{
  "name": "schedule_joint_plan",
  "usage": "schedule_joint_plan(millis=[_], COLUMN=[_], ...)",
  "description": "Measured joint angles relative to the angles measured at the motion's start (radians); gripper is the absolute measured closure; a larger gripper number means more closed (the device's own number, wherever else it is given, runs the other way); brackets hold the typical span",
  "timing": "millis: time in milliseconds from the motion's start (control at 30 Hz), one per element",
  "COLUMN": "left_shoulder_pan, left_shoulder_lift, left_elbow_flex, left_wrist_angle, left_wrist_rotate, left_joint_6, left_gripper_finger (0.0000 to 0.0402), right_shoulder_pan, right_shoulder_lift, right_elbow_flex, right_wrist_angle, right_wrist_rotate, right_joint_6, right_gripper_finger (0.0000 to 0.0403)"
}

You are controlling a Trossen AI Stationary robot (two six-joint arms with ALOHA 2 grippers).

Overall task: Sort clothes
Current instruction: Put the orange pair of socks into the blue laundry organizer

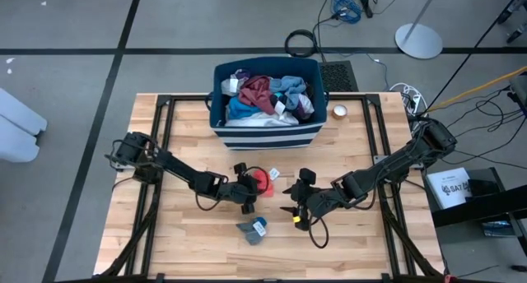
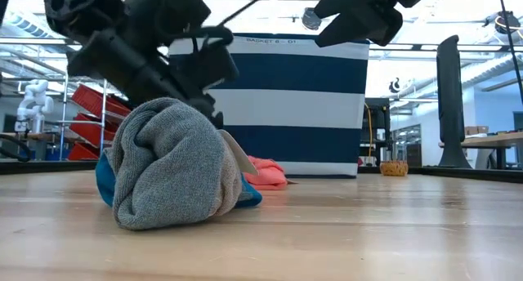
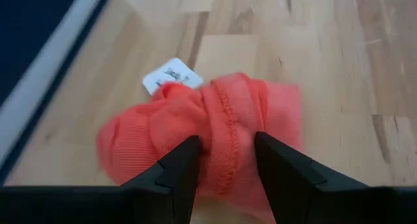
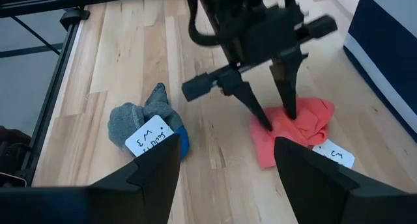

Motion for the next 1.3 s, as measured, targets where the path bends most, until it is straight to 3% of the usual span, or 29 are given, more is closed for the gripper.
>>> schedule_joint_plan(millis=[300,600,933,1300], left_shoulder_pan=[0.002,-0.001,-0.033,-0.074], left_shoulder_lift=[0.040,0.042,-0.012,-0.282], left_elbow_flex=[0.004,0.003,0.058,0.137], left_wrist_angle=[0.006,-0.026,-0.088,-0.302], left_wrist_rotate=[0.063,0.075,0.076,-0.037], left_joint_6=[-0.036,-0.036,0.037,0.117], left_gripper_finger=[0.0259,0.0386,0.0391,0.0393], right_shoulder_pan=[0.000,0.000,0.000,0.000], right_shoulder_lift=[0.000,0.000,0.000,0.000], right_elbow_flex=[0.000,0.000,0.000,0.000], right_wrist_angle=[0.000,0.000,0.000,-0.001], right_wrist_rotate=[0.000,0.000,0.000,0.000], right_joint_6=[0.000,0.000,0.008,0.007], right_gripper_finger=[0.0170,0.0170,0.0170,0.0170])
